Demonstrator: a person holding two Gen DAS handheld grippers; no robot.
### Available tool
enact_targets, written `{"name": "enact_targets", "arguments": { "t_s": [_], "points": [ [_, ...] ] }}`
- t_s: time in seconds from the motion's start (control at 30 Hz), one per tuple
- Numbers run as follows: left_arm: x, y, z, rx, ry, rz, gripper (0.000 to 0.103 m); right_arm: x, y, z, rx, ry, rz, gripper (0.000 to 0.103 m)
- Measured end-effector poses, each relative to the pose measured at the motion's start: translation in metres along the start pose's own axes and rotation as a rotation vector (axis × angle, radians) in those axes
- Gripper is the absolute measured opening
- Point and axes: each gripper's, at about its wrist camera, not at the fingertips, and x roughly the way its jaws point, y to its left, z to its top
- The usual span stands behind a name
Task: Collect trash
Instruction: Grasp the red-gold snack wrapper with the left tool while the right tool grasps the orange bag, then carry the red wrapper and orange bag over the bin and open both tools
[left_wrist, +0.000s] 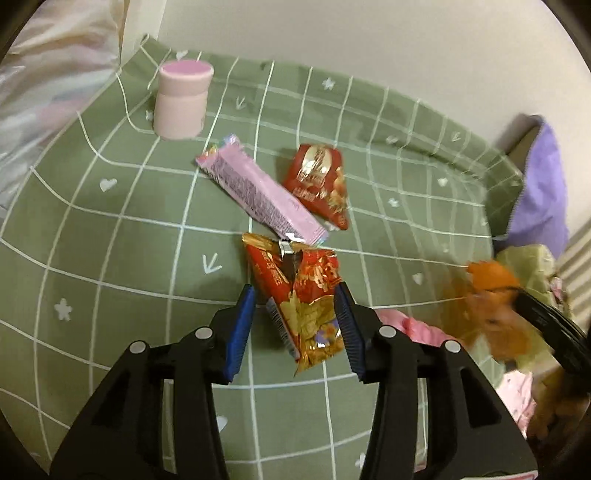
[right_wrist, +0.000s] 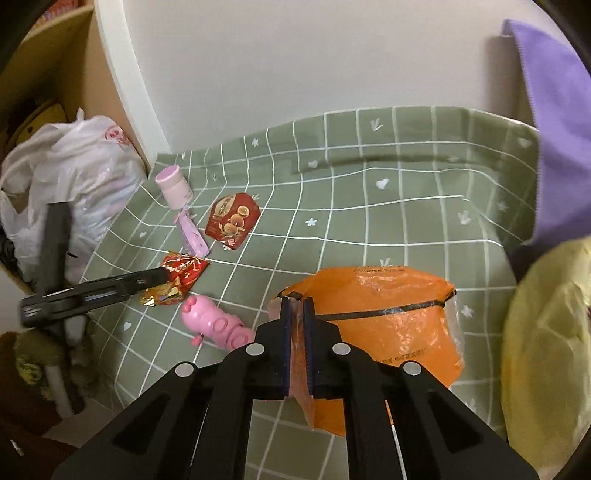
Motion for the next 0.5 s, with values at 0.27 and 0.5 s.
{"name": "enact_targets", "arguments": {
  "t_s": [0.27, 0.5],
  "points": [
    [-0.028, -0.029, 0.007, 0.066, -0.05, 0.042, 0.011, -0.047, -0.018, 0.008, -0.036, -0.1, 0.024, 0.007],
    [-0.079, -0.063, 0.03, 0.142, -0.189, 0.012, 0.011, -0.086, -0.017, 0.031, -0.079, -0.215, 0.04, 0.007]
  ]
}}
